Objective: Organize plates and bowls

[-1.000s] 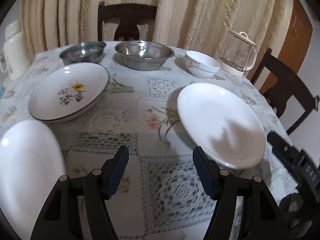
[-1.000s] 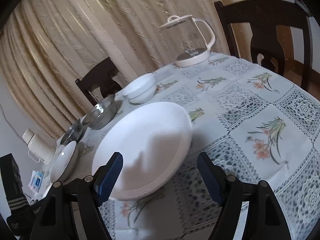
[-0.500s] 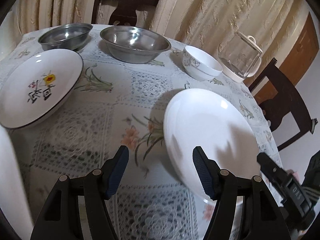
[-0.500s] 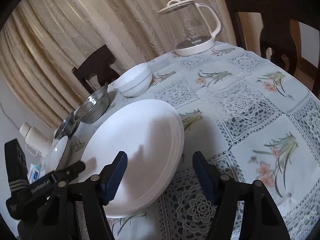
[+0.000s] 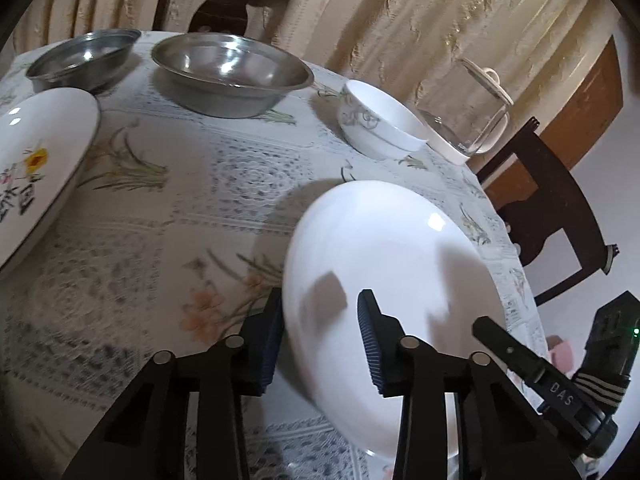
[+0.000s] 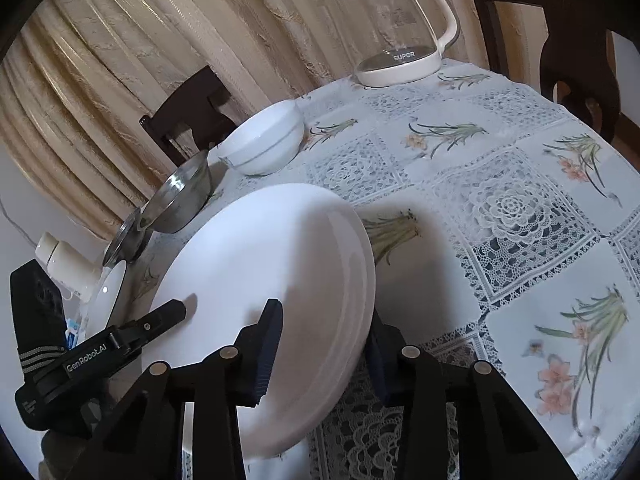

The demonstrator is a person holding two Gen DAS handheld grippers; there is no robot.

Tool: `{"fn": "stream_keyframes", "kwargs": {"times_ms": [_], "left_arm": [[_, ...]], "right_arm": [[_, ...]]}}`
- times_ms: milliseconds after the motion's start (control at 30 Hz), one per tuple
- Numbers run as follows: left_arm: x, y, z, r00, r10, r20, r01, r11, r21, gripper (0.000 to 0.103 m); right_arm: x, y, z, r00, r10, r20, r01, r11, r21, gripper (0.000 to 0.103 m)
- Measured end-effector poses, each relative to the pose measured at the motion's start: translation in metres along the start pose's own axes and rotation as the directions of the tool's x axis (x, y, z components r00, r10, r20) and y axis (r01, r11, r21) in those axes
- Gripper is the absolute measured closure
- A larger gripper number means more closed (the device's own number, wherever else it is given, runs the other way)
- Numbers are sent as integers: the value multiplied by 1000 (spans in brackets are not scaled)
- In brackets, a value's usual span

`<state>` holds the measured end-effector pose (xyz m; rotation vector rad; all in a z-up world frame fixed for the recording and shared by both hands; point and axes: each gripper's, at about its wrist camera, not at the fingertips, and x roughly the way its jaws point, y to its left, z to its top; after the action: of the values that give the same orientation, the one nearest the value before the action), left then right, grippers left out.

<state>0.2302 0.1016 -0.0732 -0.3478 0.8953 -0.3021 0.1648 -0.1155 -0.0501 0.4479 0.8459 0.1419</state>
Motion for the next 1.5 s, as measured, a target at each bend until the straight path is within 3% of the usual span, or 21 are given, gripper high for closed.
{"fn": "stream_keyframes", "kwargs": {"times_ms": [300, 567, 767, 1233, 1500], "left_arm": [[3, 6, 8, 1000, 12, 22, -11, 1000, -9, 67], [6, 6, 8, 999, -40, 20, 40, 999, -16, 68], [-1, 0, 0, 999, -1, 48, -1, 999, 38, 68], [-44, 4, -19, 995, 28, 93, -32, 998, 47, 68], [-83, 13, -30, 989, 46, 143, -50, 998, 24, 68]], "right_arm": [[1, -1, 0, 1000, 6, 2, -6, 1000, 1, 62], [2, 2, 1, 1000, -6, 6, 6, 1000, -16, 62], [-4, 10, -2, 999, -18, 35, 20, 998, -64, 62], [-23, 30, -20, 997, 18, 76, -6, 988, -155, 62], [-37, 54, -35, 994, 75, 77, -60, 980, -191, 62]]}}
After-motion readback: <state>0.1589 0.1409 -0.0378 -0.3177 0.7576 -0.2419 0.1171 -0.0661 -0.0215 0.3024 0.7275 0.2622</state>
